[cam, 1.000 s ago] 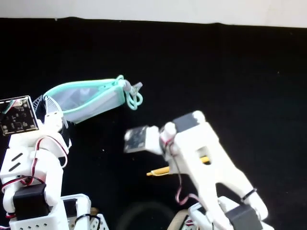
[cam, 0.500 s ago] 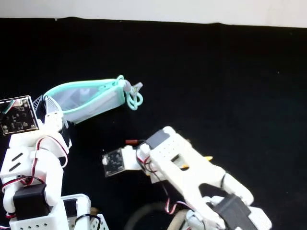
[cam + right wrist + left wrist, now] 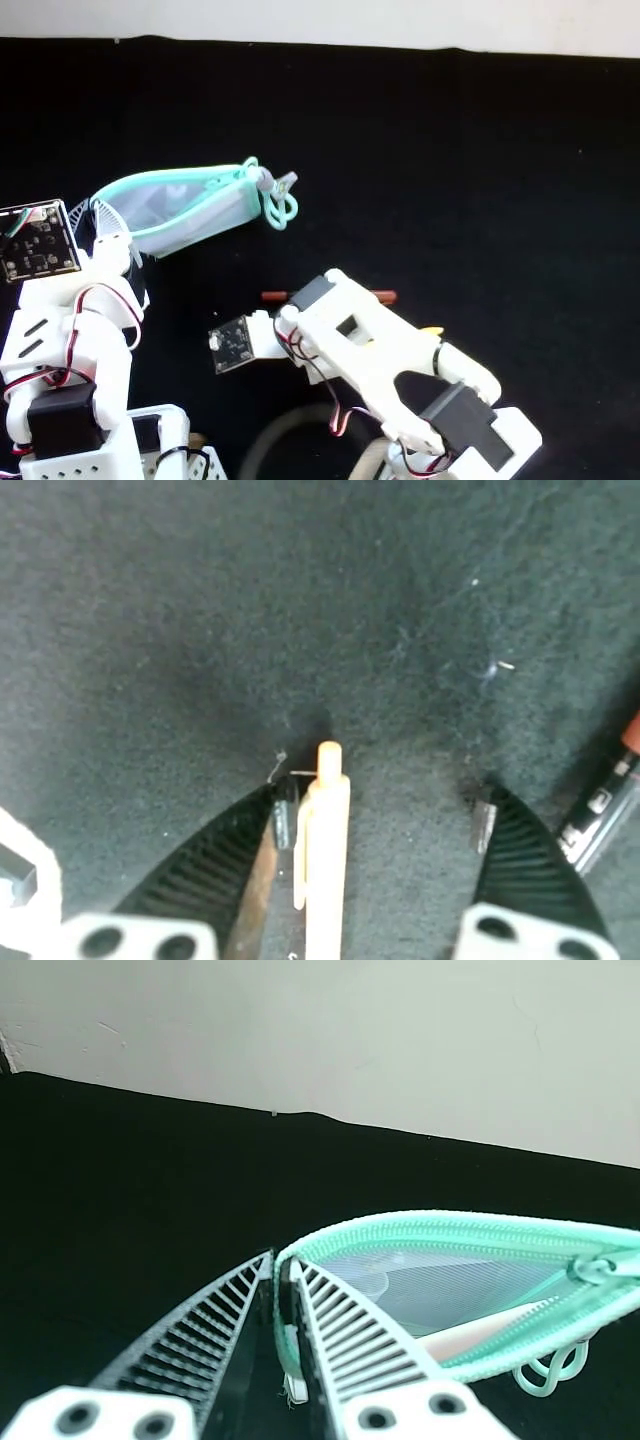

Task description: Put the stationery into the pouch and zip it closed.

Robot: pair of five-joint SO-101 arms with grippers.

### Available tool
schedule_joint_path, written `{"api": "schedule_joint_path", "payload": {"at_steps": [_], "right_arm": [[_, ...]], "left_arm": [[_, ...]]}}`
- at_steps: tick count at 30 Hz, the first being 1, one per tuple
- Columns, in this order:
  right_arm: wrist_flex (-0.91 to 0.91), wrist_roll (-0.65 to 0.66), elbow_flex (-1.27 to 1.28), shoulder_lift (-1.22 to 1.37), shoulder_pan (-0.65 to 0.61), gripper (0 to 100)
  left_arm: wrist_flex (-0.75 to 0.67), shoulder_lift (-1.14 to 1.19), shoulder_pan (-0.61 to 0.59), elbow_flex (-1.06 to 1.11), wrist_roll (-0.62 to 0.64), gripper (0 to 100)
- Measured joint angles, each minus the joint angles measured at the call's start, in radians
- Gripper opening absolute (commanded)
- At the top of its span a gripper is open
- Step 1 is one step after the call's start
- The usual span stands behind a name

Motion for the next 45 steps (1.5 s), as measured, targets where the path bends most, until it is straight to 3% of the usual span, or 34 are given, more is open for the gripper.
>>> {"api": "schedule_joint_path", "payload": {"at_steps": [7, 19, 32, 45], "right_arm": [[-0.035, 0.0, -0.012, 0.0, 0.008, 0.6], [-0.035, -0.008, -0.012, 0.009, 0.029, 0.8], [-0.023, -0.249, -0.031, -0.23, 0.173, 0.8], [-0.005, -0.582, -0.061, -0.496, 0.365, 0.8]], "left_arm": [[0.0, 0.0, 0.0, 0.0, 0.0, 1], [0.0, 0.0, 0.0, 0.0, 0.0, 1], [0.0, 0.0, 0.0, 0.0, 0.0, 1], [0.0, 0.0, 0.0, 0.0, 0.0, 1]]}}
